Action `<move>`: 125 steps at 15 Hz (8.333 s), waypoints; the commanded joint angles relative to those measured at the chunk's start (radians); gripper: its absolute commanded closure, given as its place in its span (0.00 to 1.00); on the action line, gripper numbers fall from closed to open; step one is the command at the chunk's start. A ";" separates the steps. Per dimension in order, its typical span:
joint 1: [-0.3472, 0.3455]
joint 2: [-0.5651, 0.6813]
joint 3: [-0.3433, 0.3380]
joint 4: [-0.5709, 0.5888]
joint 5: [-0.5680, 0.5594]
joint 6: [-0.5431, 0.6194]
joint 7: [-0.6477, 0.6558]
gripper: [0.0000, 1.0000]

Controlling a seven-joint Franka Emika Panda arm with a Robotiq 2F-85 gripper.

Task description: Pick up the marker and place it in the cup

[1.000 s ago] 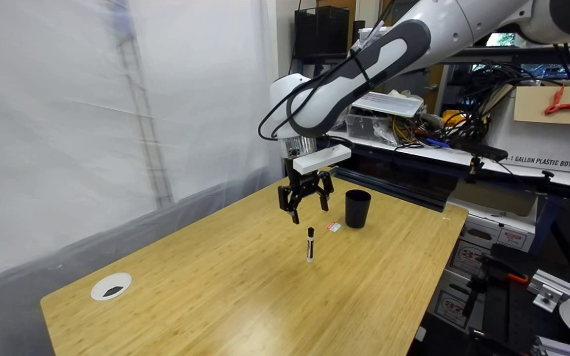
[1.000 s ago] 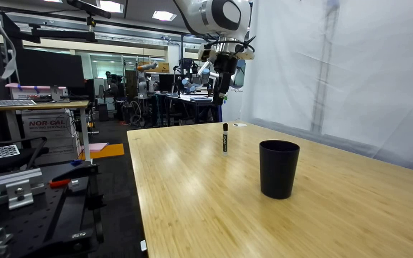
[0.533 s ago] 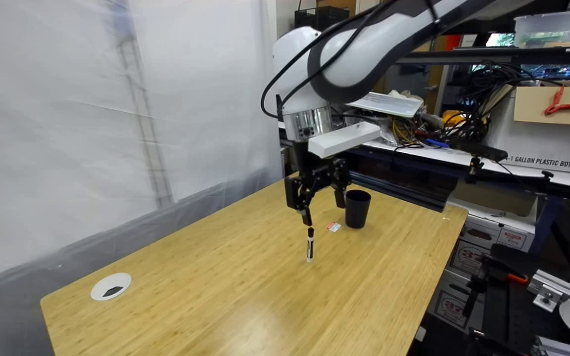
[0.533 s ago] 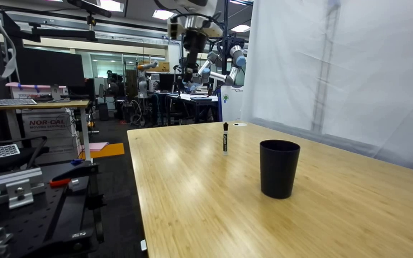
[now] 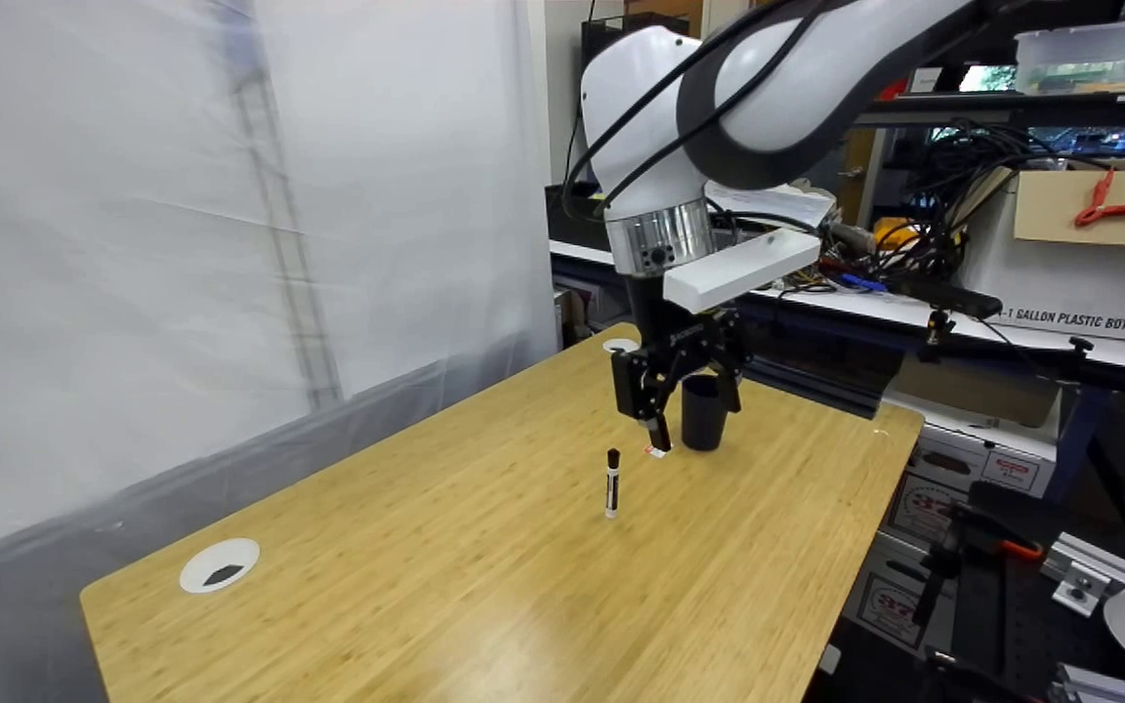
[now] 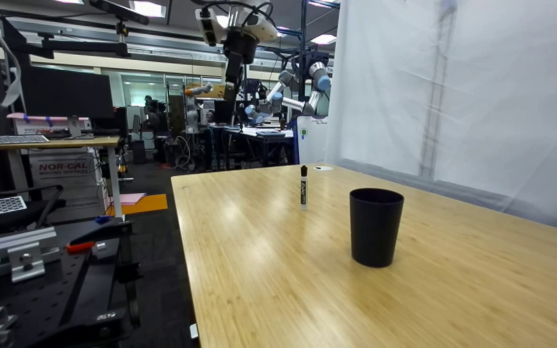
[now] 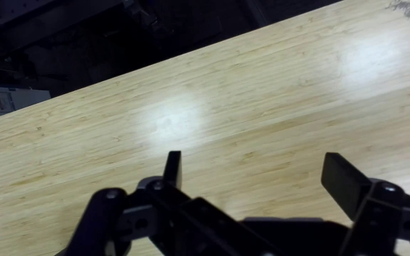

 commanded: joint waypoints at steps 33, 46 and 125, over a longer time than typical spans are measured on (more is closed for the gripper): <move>-0.043 0.521 -0.155 0.350 -0.085 0.190 -0.088 0.00; -0.049 0.586 -0.185 0.385 -0.079 0.267 -0.195 0.26; -0.263 0.283 -0.288 0.165 -0.012 0.287 -0.245 0.00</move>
